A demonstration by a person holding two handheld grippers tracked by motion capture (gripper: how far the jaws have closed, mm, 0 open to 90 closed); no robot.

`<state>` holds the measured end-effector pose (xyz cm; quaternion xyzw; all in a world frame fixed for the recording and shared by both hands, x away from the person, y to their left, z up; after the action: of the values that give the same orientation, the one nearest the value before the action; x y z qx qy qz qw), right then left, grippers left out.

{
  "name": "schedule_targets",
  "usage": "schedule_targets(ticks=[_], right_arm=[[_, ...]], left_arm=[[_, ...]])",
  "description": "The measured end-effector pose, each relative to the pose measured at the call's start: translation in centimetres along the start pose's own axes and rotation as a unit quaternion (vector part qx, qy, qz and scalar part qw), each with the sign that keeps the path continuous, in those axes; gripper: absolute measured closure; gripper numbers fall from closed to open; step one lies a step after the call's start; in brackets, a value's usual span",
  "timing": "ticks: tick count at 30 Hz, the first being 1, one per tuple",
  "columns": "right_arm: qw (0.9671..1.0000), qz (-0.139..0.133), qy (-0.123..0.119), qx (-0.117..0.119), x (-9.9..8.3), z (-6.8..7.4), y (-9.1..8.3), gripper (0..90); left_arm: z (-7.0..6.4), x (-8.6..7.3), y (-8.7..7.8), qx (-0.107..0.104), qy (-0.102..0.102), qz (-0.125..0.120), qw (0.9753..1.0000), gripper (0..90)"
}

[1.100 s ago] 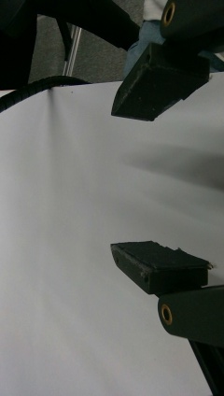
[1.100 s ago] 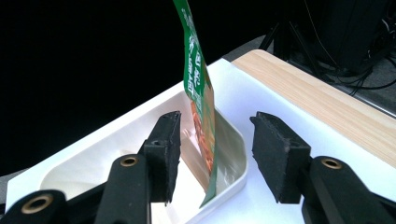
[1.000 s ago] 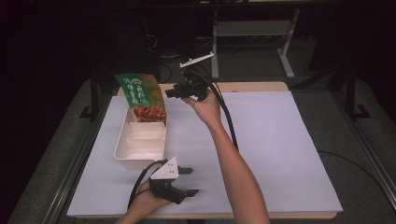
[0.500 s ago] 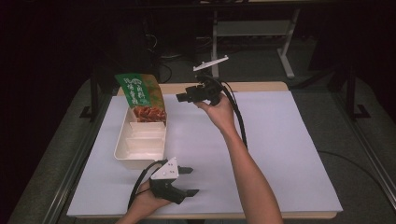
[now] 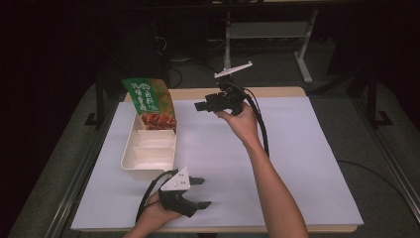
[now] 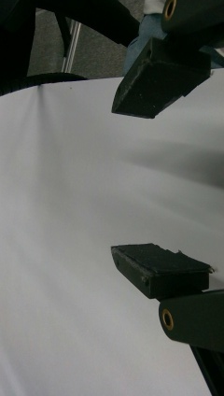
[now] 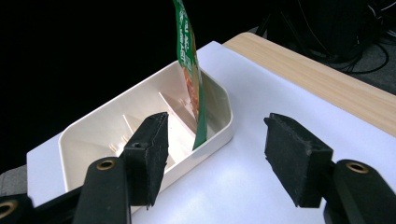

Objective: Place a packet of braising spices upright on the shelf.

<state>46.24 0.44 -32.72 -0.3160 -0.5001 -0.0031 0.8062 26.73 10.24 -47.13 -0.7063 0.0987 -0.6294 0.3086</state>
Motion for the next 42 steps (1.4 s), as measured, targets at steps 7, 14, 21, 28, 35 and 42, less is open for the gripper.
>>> schedule_targets(ticks=[7, 14, 21, 28, 35, 42], right_arm=[[1.0, 0.001, -0.002, -0.003, -0.6, 0.1, -0.7, 37.8], [0.9999, 0.004, 0.009, -0.005, -1.6, -0.4, -1.5, 36.0], [0.9999, 0.003, 0.007, -0.01, -2.7, -0.6, -2.6, 35.6], [0.9997, 0.004, 0.016, -0.015, -4.4, -1.2, -4.0, 35.0], [0.9996, 0.002, 0.023, -0.018, -5.5, -1.6, -5.1, 34.6], [0.9994, 0.004, 0.026, -0.021, -6.7, -1.7, -6.2, 33.8]], left_arm=[[0.0, 0.0, 0.0, 0.002, 0.001, 0.001, 1.0, 25.0], [0.0, 0.0, 0.0, 0.001, 0.001, 0.002, 1.0, 24.9], [0.1, 0.0, 0.0, 0.003, 0.0, 0.002, 1.0, 24.5], [0.1, 0.0, 0.0, 0.003, 0.0, 0.003, 1.0, 24.1], [0.1, 0.0, 0.1, 0.004, -0.001, 0.003, 1.0, 23.9], [0.1, 0.0, 0.0, 0.006, -0.002, 0.003, 1.0, 23.7]])
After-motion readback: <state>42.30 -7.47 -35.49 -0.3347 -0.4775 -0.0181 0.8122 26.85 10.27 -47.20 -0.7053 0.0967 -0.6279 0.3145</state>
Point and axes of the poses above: each handheld gripper's, and its own axes: y roughly forward along the jaws, x roughly out of its top, z roughly to its left, the point moved 7 cm from there along y, roughly forward along the jaws, and after that the axes turned 2 degrees about x, right-handed, at the moved point
